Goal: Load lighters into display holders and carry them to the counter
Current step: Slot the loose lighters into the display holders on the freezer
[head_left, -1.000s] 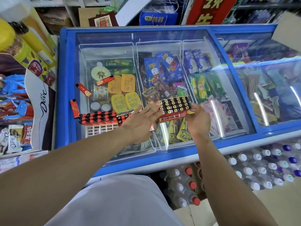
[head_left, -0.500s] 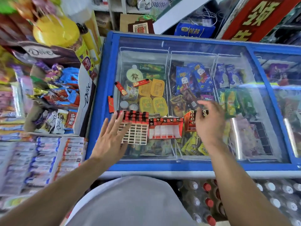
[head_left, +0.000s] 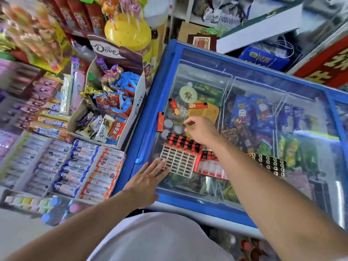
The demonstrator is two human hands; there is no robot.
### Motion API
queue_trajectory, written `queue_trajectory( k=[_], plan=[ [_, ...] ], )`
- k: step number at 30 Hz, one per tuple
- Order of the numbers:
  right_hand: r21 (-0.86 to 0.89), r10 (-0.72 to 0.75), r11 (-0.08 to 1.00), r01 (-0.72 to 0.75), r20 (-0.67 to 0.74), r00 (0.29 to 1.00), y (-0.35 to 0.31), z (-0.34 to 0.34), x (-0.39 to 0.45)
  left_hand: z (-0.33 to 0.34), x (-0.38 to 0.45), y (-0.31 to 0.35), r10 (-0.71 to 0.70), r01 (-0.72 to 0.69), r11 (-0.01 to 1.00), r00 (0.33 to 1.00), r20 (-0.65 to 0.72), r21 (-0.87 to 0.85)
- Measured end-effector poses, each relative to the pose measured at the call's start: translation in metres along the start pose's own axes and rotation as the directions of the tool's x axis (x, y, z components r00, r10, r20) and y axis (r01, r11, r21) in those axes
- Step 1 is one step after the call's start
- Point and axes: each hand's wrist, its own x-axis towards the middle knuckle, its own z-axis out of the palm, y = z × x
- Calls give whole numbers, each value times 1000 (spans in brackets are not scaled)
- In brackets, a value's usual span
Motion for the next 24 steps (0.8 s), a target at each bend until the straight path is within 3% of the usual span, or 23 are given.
queue_trajectory(
  k=[7,9,11,13,15,19,24],
  plan=[
    [-30,-16,999,21,146,989,-37,12,32,7,-1,0,-31,32,999,999,12,-38],
    [-89,-46,995,51,58,997,-46,12,23,5,-1,-2,-38,38,999,999,9,-33],
    [-77,-102,993,91,-157,982,-52,10,2,9,0,-7,-17,16,1000,998,-57,-16],
    [23,-183,977,212,-420,889,-57,8,-34,8,0,-10,30,-27,999,986,-165,25],
    [34,-256,942,333,-567,783,-50,11,-77,8,4,-9,50,-52,999,963,-264,-2],
    [31,-237,949,314,-588,774,8,35,-146,-3,11,7,51,-80,995,915,-401,-56],
    [-5,-124,988,154,-618,777,63,49,-193,-9,20,25,135,-142,990,934,-331,3]
  ],
)
